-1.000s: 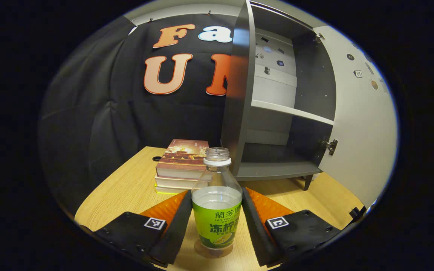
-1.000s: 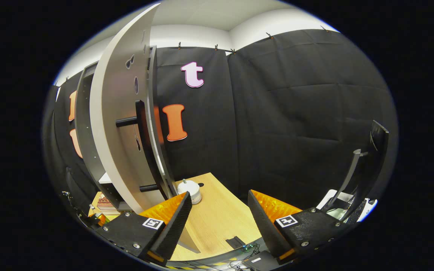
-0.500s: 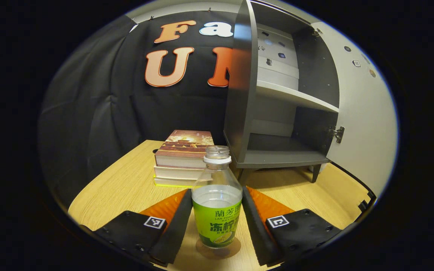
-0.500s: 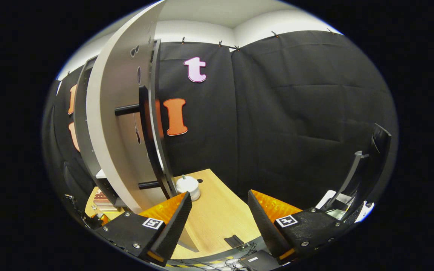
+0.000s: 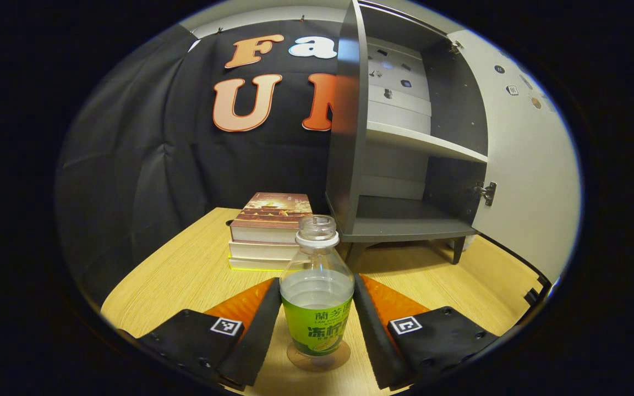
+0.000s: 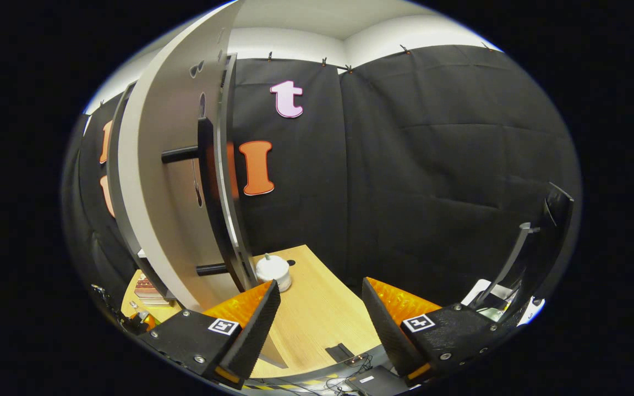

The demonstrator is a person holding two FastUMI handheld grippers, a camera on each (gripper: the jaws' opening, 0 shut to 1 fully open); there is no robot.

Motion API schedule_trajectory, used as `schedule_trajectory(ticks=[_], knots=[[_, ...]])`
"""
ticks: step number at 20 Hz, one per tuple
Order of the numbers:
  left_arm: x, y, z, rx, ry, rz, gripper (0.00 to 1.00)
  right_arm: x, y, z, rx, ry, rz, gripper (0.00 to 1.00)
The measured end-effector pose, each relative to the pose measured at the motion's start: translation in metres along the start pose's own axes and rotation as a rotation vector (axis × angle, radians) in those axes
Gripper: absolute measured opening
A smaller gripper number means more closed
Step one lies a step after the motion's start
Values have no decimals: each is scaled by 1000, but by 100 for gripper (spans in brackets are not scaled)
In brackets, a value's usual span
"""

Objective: Open the cabinet door with the right hand, grasp the bottle in the cabinet with the left hand and place it on the coaster, then close the cabinet door with the right hand.

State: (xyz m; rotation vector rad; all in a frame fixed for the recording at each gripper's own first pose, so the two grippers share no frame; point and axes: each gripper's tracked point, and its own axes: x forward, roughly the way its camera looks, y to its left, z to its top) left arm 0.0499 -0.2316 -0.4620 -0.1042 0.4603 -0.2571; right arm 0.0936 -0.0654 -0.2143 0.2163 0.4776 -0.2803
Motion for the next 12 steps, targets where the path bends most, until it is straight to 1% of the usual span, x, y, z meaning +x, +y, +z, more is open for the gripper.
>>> schedule_trajectory(ticks=[4, 10, 11, 12], knots=[[-7, -3, -4, 20, 2, 6, 83, 3, 2, -5, 5, 12, 3, 93], [-11, -1, -6, 11, 4, 14, 83, 3, 2, -4, 5, 14, 6, 93], [-13, -1, -6, 14, 4, 24, 84, 3, 3, -4, 4, 16, 7, 98], [-13, 1, -6, 18, 6, 28, 84, 3, 3, -6, 4, 18, 9, 98]])
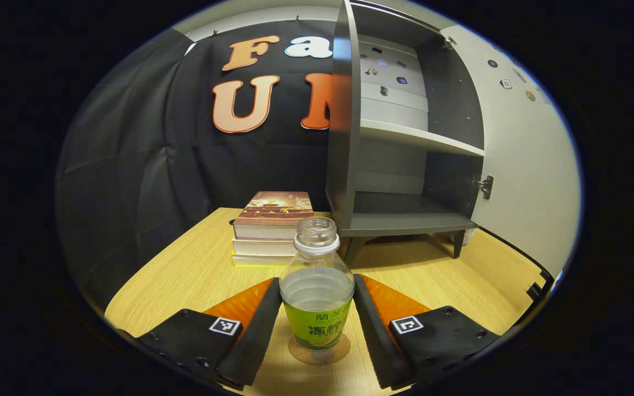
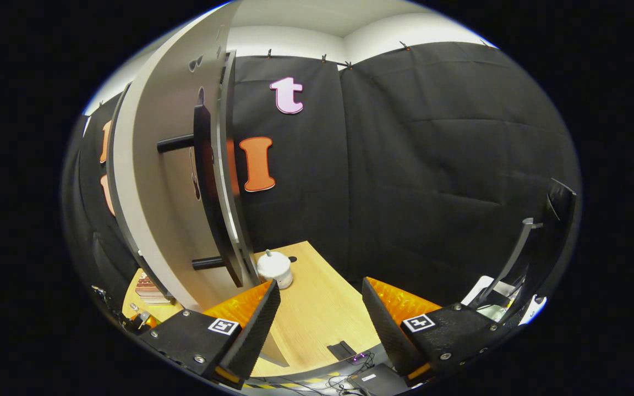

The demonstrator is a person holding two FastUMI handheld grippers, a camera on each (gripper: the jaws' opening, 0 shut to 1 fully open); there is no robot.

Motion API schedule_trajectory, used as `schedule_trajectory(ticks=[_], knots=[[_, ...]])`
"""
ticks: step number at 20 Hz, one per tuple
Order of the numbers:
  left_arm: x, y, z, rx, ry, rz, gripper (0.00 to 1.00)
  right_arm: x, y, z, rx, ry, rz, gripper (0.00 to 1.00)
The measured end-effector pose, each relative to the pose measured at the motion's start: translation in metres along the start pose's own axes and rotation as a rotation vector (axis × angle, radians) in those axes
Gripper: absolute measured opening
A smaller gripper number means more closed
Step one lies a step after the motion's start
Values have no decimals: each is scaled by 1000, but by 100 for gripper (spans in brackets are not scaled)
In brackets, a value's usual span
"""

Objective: Open the cabinet door with the right hand, grasp the bottle in the cabinet with the left hand and place it on the coaster, then close the cabinet door with the right hand.

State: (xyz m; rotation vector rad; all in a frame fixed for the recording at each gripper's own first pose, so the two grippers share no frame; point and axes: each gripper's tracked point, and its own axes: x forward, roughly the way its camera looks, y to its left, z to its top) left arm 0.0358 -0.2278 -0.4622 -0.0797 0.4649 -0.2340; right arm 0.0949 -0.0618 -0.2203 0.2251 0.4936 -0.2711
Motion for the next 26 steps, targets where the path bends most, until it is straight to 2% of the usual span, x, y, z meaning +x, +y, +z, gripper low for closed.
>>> schedule_trajectory(ticks=[4, 5, 15, 16, 17, 21, 23, 26], knots=[[-3, -2, -2, 7, 5, -4, 85, 0, 1, -3, 3, 6, 4, 98], [-5, -2, -2, 10, 5, -4, 85, 0, 1, -3, 3, 7, 3, 93], [-32, 2, 11, -5, -11, -3, 88, -4, -3, -12, 4, 21, 7, 93], [-37, 2, 15, -11, -16, -6, 88, -4, -3, -14, 3, 24, 8, 98], [-43, 1, 19, -14, -19, -11, 88, -5, -3, -15, 2, 27, 10, 93], [-76, 5, 43, -8, -40, -21, 89, -4, 0, -24, 0, 37, 20, 93], [-95, 12, 65, 0, -62, -20, 100, -2, 3, -30, 3, 49, 31, 93], [-117, 26, 104, -18, -93, -10, 99, -1, 11, -38, -1, 60, 49, 93]])
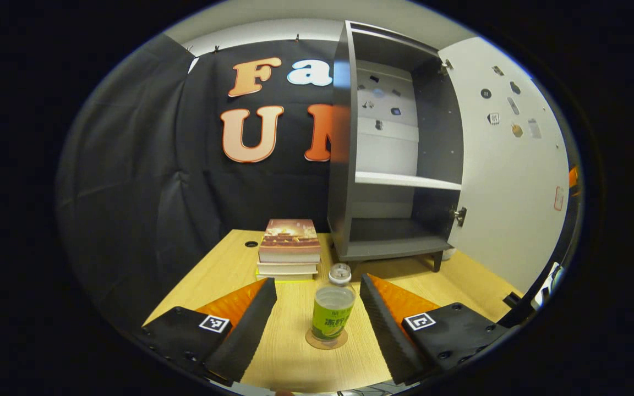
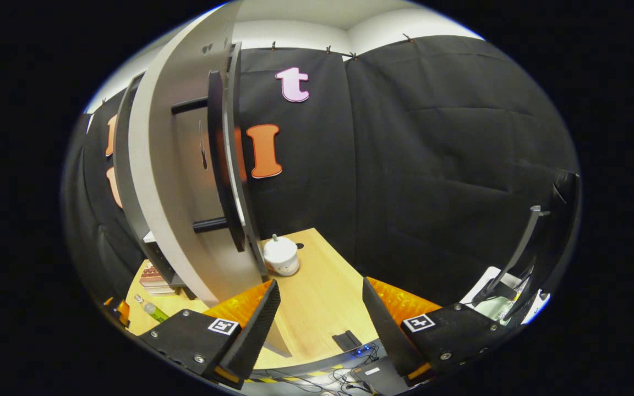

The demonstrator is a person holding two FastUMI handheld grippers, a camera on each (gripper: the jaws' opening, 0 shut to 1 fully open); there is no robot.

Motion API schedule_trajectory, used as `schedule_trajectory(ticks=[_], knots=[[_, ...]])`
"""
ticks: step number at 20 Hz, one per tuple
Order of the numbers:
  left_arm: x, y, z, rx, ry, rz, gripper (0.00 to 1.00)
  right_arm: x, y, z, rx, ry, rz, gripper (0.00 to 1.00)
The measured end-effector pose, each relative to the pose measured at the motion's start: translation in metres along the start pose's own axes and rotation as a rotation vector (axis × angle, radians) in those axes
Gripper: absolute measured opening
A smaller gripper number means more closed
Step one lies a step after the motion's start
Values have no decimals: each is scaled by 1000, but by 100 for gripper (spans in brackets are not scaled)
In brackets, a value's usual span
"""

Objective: Open the cabinet door with the right hand, grasp the bottle in the cabinet with the left hand and place it on the coaster, then close the cabinet door with the right hand.

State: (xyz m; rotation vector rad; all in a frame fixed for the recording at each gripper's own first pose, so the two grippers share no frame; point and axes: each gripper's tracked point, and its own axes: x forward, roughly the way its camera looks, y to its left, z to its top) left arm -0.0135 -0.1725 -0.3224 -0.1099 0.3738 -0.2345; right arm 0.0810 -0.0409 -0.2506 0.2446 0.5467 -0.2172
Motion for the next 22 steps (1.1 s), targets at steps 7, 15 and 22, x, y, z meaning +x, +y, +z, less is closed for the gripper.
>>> schedule_trajectory(ticks=[7, 15, 22], knots=[[-33, 52, 111, -40, -105, 41, 99, -3, 12, -5, 9, -9, -15, 92], [-77, 105, 197, -81, -190, 78, 94, -20, 66, -18, 41, -14, 60, 90], [-117, 151, 254, -20, -280, 148, 94, -31, 115, -22, 12, -20, 120, 90]])
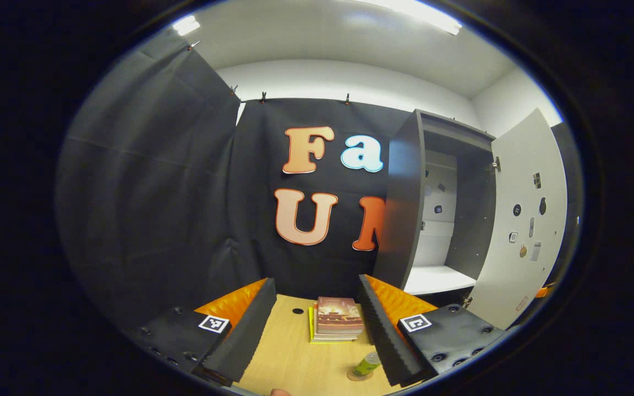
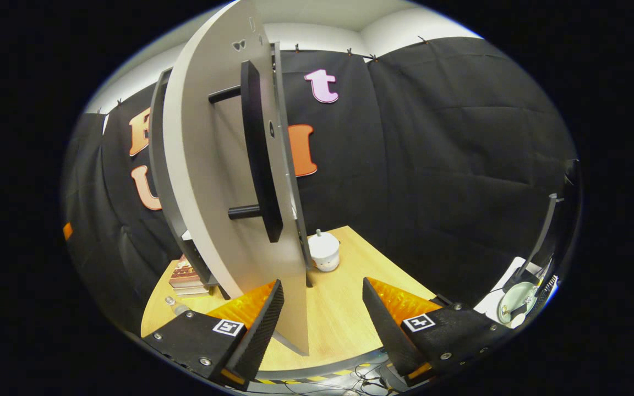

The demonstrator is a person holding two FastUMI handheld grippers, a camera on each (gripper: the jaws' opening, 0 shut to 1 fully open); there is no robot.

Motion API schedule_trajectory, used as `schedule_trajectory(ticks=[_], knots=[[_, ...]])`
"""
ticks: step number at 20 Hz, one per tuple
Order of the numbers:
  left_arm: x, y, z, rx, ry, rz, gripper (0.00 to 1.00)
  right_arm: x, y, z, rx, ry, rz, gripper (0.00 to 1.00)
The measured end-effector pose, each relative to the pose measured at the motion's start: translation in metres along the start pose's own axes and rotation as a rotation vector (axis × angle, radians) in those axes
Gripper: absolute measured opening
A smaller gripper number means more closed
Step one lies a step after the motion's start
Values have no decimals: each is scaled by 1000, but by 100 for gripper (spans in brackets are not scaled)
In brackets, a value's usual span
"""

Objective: Open the cabinet door with the right hand, grasp the bottle in the cabinet with the left hand and place it on the coaster, then close the cabinet door with the right hand.

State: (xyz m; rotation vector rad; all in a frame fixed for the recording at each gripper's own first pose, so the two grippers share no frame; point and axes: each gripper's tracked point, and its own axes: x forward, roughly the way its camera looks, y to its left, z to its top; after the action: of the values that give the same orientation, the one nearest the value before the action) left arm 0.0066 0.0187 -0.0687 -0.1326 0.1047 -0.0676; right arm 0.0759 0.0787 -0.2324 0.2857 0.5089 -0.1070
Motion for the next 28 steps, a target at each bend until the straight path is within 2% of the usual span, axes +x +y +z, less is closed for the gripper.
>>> schedule_trajectory(ticks=[2, 4, 6, 8, 9, 12, 13, 15, 16, 18, 20, 22, 28], knots=[[-4, 8, 8, 45, -19, 17, 94, 2, 16, -2, -12, -4, 20, 90], [-9, 7, 14, 59, -27, 14, 100, 5, 37, -4, -11, 1, 60, 90], [-14, 9, 14, 60, -25, 14, 99, 13, 61, -6, -10, 7, 109, 90], [-19, 17, 17, 58, -24, 24, 94, 19, 84, -7, -15, 9, 159, 90], [-21, 20, 19, 57, -25, 31, 100, 22, 95, -8, -19, 8, 181, 90], [-28, 33, 20, 59, -26, 56, 100, 45, 124, 1, -22, 1, 216, 90], [-31, 37, 21, 62, -25, 64, 100, 53, 134, 3, -15, 2, 231, 98], [-33, 44, 22, 70, -25, 80, 100, 62, 160, 6, -1, 0, 278, 98], [-35, 48, 23, 73, -24, 89, 97, 69, 172, 7, 0, 2, 298, 91], [-38, 57, 23, 72, -21, 106, 94, 94, 175, 14, -23, -14, 300, 92], [-39, 65, 23, 66, -19, 117, 100, 112, 188, 16, -28, -10, 324, 93], [-40, 74, 23, 61, -17, 132, 99, 131, 199, 19, -32, -8, 341, 93], [-36, 100, 22, 68, -17, 183, 97, 145, 220, 23, -66, -22, 340, 93]])
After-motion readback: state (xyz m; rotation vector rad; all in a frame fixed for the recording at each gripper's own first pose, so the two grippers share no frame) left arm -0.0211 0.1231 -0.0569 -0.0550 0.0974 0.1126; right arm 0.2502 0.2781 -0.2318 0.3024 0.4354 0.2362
